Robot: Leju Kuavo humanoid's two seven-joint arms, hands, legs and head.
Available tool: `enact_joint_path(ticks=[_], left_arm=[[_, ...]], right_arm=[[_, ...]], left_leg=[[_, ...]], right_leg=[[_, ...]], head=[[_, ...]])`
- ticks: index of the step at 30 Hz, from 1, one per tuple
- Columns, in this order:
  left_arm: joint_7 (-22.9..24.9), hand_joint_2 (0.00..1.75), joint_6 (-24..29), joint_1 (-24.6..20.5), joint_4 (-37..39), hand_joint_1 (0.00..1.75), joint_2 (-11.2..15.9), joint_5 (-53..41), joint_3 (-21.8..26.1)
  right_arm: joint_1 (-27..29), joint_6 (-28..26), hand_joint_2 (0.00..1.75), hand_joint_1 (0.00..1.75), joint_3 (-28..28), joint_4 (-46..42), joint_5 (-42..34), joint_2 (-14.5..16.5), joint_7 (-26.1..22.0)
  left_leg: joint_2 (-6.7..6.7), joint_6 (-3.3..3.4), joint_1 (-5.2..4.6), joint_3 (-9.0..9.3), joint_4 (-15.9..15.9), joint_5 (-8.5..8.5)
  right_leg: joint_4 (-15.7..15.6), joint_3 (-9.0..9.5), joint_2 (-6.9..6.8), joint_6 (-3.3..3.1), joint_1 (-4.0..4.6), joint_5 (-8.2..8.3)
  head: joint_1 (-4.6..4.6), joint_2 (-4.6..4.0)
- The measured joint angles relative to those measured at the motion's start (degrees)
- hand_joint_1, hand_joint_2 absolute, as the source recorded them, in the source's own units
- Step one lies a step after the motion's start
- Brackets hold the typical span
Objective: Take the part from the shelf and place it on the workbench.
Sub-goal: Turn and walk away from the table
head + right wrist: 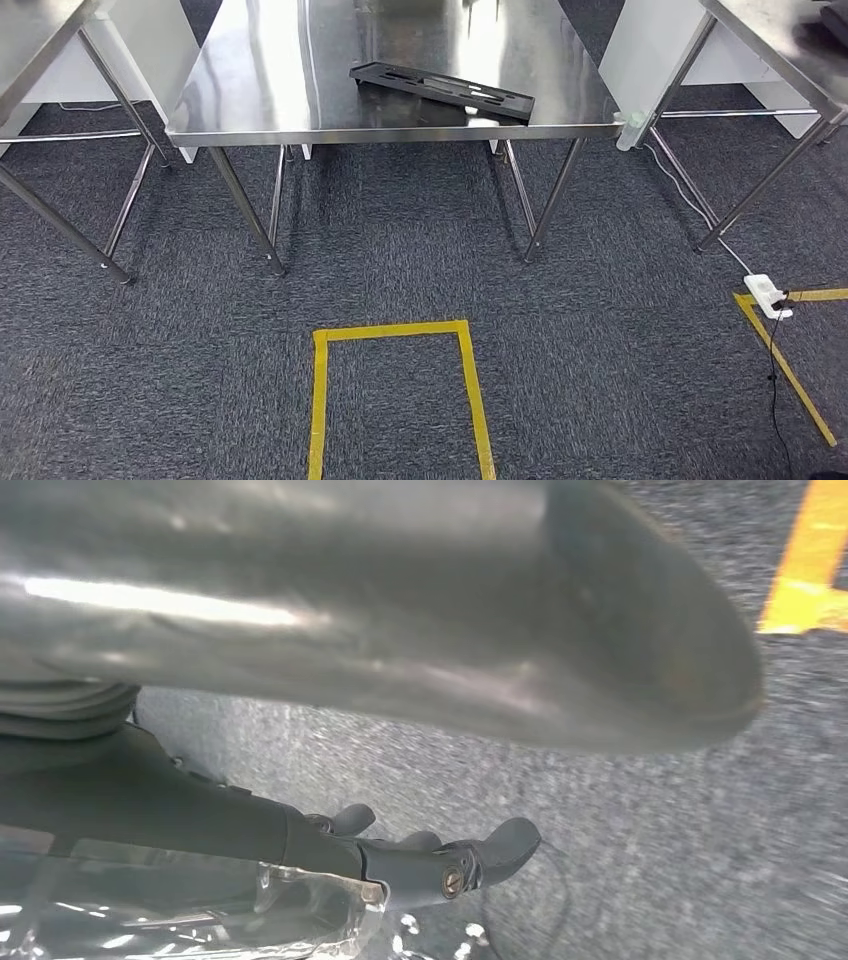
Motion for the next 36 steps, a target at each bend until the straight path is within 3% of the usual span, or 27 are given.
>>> enact_joint_path(ticks=[2, 4, 6, 8, 9, 10, 12, 13, 14, 15, 16, 18, 20, 22, 24, 27, 28, 29, 30, 31, 33, 35, 36], left_arm=[[0.01, 0.0, 0.02, -0.01, 0.0, 0.0, -0.06, -0.02, 0.0], [0.01, 0.0, 0.03, -0.03, 0.0, 0.0, -0.1, -0.07, 0.0], [-0.02, 0.0, 0.03, -0.07, 0.0, 0.0, -0.11, -0.16, -0.01], [-0.05, 0.0, 0.03, -0.06, 0.0, 0.0, -0.04, -0.46, -0.02], [-0.07, 0.0, 0.02, -0.03, 0.0, 0.0, -0.01, -0.66, -0.02], [-0.07, 0.0, -0.01, 0.01, 0.0, 0.0, 0.03, -0.88, -0.03], [-0.06, 0.0, -0.07, 0.03, 0.0, 0.0, 0.02, -1.27, -0.05], [-0.05, 0.0, -0.15, 0.04, 0.0, 0.0, 0.03, -1.52, -0.09], [-0.01, 0.0, -0.27, 0.03, 0.0, 0.0, 0.04, -1.78, -0.18], [0.08, 0.0, -0.4, 0.03, 0.0, 0.0, 0.05, -2.09, -0.33], [0.19, 0.0, -0.55, 0.03, 0.0, 0.0, 0.08, -2.42, -0.49], [0.45, 0.0, -0.84, -0.01, 0.0, 0.0, 0.17, -3.03, -0.81], [0.67, 0.0, -1.05, -0.08, 0.0, 0.0, 0.26, -3.58, -1.01], [0.96, 0.0, -1.08, -0.09, 0.01, 0.0, 0.26, -4.03, -1.22], [1.26, 0.0, -1.09, -0.13, 0.02, 0.0, 0.2, -4.28, -1.57], [1.47, 0.0, -1.11, -0.18, 0.03, 0.0, 0.13, -4.39, -1.98], [1.53, 0.0, -1.11, -0.18, 0.04, 0.0, 0.12, -4.45, -2.04], [1.57, 0.0, -1.13, -0.17, 0.05, 0.0, 0.08, -4.58, -2.09], [1.61, 0.0, -1.15, -0.17, 0.07, 0.0, 0.04, -4.73, -2.16], [1.63, 0.0, -1.19, -0.17, 0.1, 0.0, -0.02, -4.9, -2.25], [1.6, 0.0, -1.29, -0.17, 0.14, 0.0, -0.07, -5.25, -2.44], [1.45, 0.0, -1.45, -0.14, 0.15, 0.0, -0.04, -5.59, -2.6], [1.31, 0.0, -1.54, -0.12, 0.15, 0.0, 0.01, -5.75, -2.72]], right_arm=[[-0.14, 0.17, 0.0, 0.0, -0.06, 0.0, 0.01, -0.1, -0.22], [-0.47, 0.31, 0.0, 0.0, -0.13, -0.01, 0.01, -0.15, -0.48], [-0.59, 0.34, 0.0, 0.0, -0.23, -0.02, -0.08, -0.15, -0.85], [-0.49, 0.34, 0.0, 0.0, -0.4, -0.01, -0.34, -0.17, -1.29], [-0.47, 0.34, 0.0, 0.0, -0.53, -0.01, -0.51, -0.21, -1.52], [-0.43, 0.33, 0.0, 0.0, -0.66, 0.0, -0.67, -0.25, -1.7], [-0.36, 0.32, 0.0, 0.0, -0.93, 0.0, -0.96, -0.32, -2.03], [-0.31, 0.29, 0.0, 0.0, -1.09, 0.0, -1.09, -0.36, -2.17], [-0.24, 0.24, 0.0, 0.0, -1.32, 0.0, -1.31, -0.4, -2.34], [-0.14, 0.16, 0.0, 0.0, -1.61, 0.0, -1.56, -0.45, -2.53], [-0.01, 0.07, 0.0, 0.0, -1.92, 0.0, -1.81, -0.5, -2.73], [0.24, -0.1, 0.0, 0.0, -2.48, 0.0, -2.16, -0.55, -3.15], [0.31, -0.29, 0.0, 0.0, -3.04, 0.0, -2.25, -0.6, -3.38], [0.45, -0.5, 0.0, 0.0, -3.55, 0.0, -2.3, -0.67, -3.43], [0.66, -0.64, 0.0, 0.0, -3.95, 0.01, -2.37, -0.81, -3.37], [0.82, -0.73, 0.0, 0.0, -4.46, 0.01, -2.39, -1.01, -3.24], [0.85, -0.74, 0.0, 0.0, -4.61, 0.0, -2.4, -1.07, -3.19], [0.9, -0.75, 0.0, 0.0, -4.75, 0.0, -2.42, -1.15, -3.15], [0.93, -0.78, 0.0, 0.0, -4.88, 0.0, -2.49, -1.25, -3.11], [0.96, -0.8, 0.0, 0.0, -5.0, 0.0, -2.58, -1.37, -3.09], [0.94, -0.92, 0.0, 0.0, -5.2, 0.0, -2.83, -1.52, -3.15], [0.91, -1.13, 0.0, 0.0, -5.48, -0.01, -3.02, -1.56, -3.42], [0.92, -1.26, 0.0, 0.0, -5.69, -0.02, -3.08, -1.55, -3.64]], left_leg=[[0.04, -0.38, -0.03, -1.53, 0.13, 1.43], [0.07, -0.95, -0.17, -2.58, 0.2, 2.78], [0.14, -1.48, -0.24, -2.97, -0.05, 4.11], [0.01, -2.06, -0.14, -3.44, -0.16, 4.37], [-0.1, -2.36, -0.04, -3.94, 0.78, 3.02], [-0.22, -2.62, 0.06, -4.68, 2.9, 0.67], [-0.32, -3.05, 0.28, -6.5, 10.49, -5.1], [-0.34, -3.24, 0.33, -7.15, 14.18, -6.84], [-0.34, -3.38, 0.37, -7.16, 16.47, -7.41], [-0.34, -3.43, 0.42, -6.24, 16.71, -6.88], [-0.34, -3.37, 0.49, -4.26, 14.7, -5.66], [-0.5, -2.94, 0.5, 0.91, 7.62, -3.87], [-0.69, -2.4, 0.28, 3.71, 2.98, -3.69], [-0.69, -1.86, 0.04, 3.77, 1.95, -3.5], [-0.48, -1.12, 0.18, 3.5, 0.93, -2.75], [-0.27, -0.32, 0.36, 1.94, 0.19, -1.15], [-0.21, -0.34, 0.35, 1.21, 0.21, -0.56], [-0.12, -0.44, 0.36, 0.43, 0.22, 0.07], [-0.05, -0.61, 0.39, -0.37, 0.25, 0.72], [0.0, -0.84, 0.48, -1.18, 0.27, 1.4], [-0.03, -1.55, 0.54, -2.62, 0.48, 2.7], [-0.08, -2.31, 0.41, -3.4, 0.73, 3.92], [-0.11, -2.58, 0.36, -3.55, 0.7, 4.52]], right_leg=[[-5.93, 5.43, 0.04, 0.93, -0.05, 2.52], [-15.0, 11.45, 0.18, 0.43, 0.2, 2.01], [-19.37, 13.35, 0.34, -0.32, 0.6, 1.02], [-19.5, 12.4, 0.25, -1.12, 0.26, 1.78], [-19.45, 12.03, 0.13, -1.79, 0.04, 2.33], [-19.41, 11.61, 0.01, -2.39, -0.18, 2.86], [-18.8, 10.44, -0.18, -3.14, -0.04, 3.63], [-18.38, 9.67, -0.26, -3.2, 0.05, 3.87], [-17.87, 8.87, -0.32, -3.17, 0.11, 4.09], [-17.33, 8.07, -0.35, -3.1, 0.13, 4.25], [-16.79, 7.38, -0.36, -3.07, 0.12, 4.36], [-15.77, 6.24, -0.37, -2.98, 0.2, 4.49], [-15.16, 5.46, -0.37, -2.41, 0.39, 4.85], [-15.07, 4.99, -0.37, -1.45, 0.51, 5.45], [-14.02, 4.23, -0.24, -0.97, 0.47, 4.44], [-5.83, 1.23, 0.08, -1.42, 0.24, -1.68], [-2.44, 0.42, 0.12, -1.34, 0.1, -3.26], [-0.19, 0.25, 0.13, -0.91, -0.07, -3.72], [0.43, 0.89, 0.13, -0.19, -0.23, -3.03], [-0.93, 2.46, 0.13, 0.67, -0.45, -1.47], [-8.41, 8.0, 0.16, 1.86, -0.88, 0.89], [-16.06, 12.57, 0.46, 1.43, -0.8, 0.43], [-17.88, 13.48, 0.6, 0.91, -0.59, -0.03]], head=[[0.01, 0.0], [-0.01, 0.0], [-0.06, 0.0], [-0.06, 0.0], [-0.1, 0.0], [-0.15, 0.0], [-0.26, 0.0], [-0.27, 0.0], [-0.27, 0.0], [-0.27, 0.0], [-0.28, 0.0], [-0.27, 0.0], [-0.24, 0.0], [-0.23, 0.0], [-0.14, 0.0], [0.25, 0.0], [0.27, 0.0], [0.28, 0.0], [0.28, 0.0], [0.28, 0.0], [0.33, 0.0], [0.35, 0.0], [0.35, 0.0]])
